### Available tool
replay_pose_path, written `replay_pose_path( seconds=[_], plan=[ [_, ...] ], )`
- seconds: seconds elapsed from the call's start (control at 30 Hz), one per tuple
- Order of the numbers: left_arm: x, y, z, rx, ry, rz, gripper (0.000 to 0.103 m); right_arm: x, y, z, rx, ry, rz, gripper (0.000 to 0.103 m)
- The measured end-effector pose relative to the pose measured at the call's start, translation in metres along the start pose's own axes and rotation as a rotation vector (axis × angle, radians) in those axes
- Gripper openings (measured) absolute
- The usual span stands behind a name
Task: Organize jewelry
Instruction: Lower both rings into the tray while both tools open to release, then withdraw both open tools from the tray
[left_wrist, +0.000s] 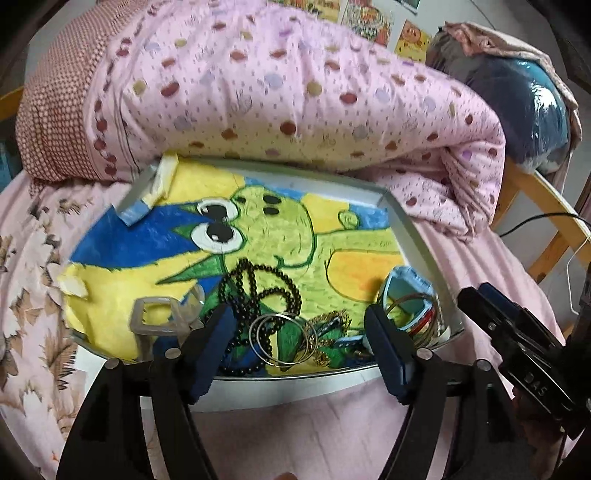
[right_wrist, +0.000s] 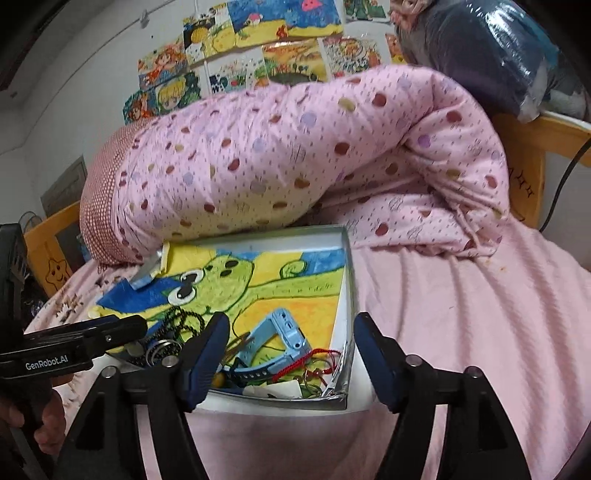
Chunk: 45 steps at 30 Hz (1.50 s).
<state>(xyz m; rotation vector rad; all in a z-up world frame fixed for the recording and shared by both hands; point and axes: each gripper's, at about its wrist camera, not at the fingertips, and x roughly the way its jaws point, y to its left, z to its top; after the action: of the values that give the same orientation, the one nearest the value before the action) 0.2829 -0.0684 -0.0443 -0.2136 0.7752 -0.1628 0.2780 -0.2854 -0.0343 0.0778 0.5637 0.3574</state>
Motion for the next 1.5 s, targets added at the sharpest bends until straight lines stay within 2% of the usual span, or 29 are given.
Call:
replay_pose_path(
  seconds=[0.07,0.1,0.13,0.17,0.2,0.33,0.47,0.67,1.17,1.5],
  plan=[
    [-0.008,-0.001,0.001,0.002,-0.016,0.002,0.072,-0.008,0.002,0.002,-0.002,-0.018,-0.005,0.075],
    [-0.011,-0.001,0.002,0.002,-0.022,0.004,0.077,-0.012,0.002,0.004,-0.003,-0.028,-0.003,0.080],
    [-0.017,-0.001,0.002,-0.002,-0.037,0.007,0.089,-0.017,0.003,0.004,-0.002,-0.039,-0.001,0.082],
    [-0.022,-0.001,0.002,-0.008,-0.054,0.008,0.096,-0.021,0.005,0.006,-0.002,-0.050,0.001,0.085],
    [-0.031,0.000,0.002,-0.016,-0.085,0.007,0.097,-0.026,0.006,0.007,-0.003,-0.061,0.001,0.087],
    [-0.052,0.002,0.003,-0.023,-0.136,0.018,0.097,-0.045,0.015,0.011,-0.012,-0.101,0.010,0.092],
    [-0.077,0.002,0.000,-0.005,-0.191,0.038,0.101,-0.064,0.028,0.013,-0.039,-0.144,0.010,0.103],
    [-0.108,0.002,-0.011,0.030,-0.252,0.085,0.101,-0.097,0.049,0.013,-0.080,-0.211,0.011,0.103],
    [-0.186,0.017,-0.055,0.038,-0.342,0.152,0.101,-0.160,0.079,-0.015,-0.117,-0.243,-0.005,0.103],
    [-0.227,0.026,-0.086,0.038,-0.368,0.156,0.101,-0.199,0.094,-0.034,-0.085,-0.263,-0.032,0.103]
  ],
)
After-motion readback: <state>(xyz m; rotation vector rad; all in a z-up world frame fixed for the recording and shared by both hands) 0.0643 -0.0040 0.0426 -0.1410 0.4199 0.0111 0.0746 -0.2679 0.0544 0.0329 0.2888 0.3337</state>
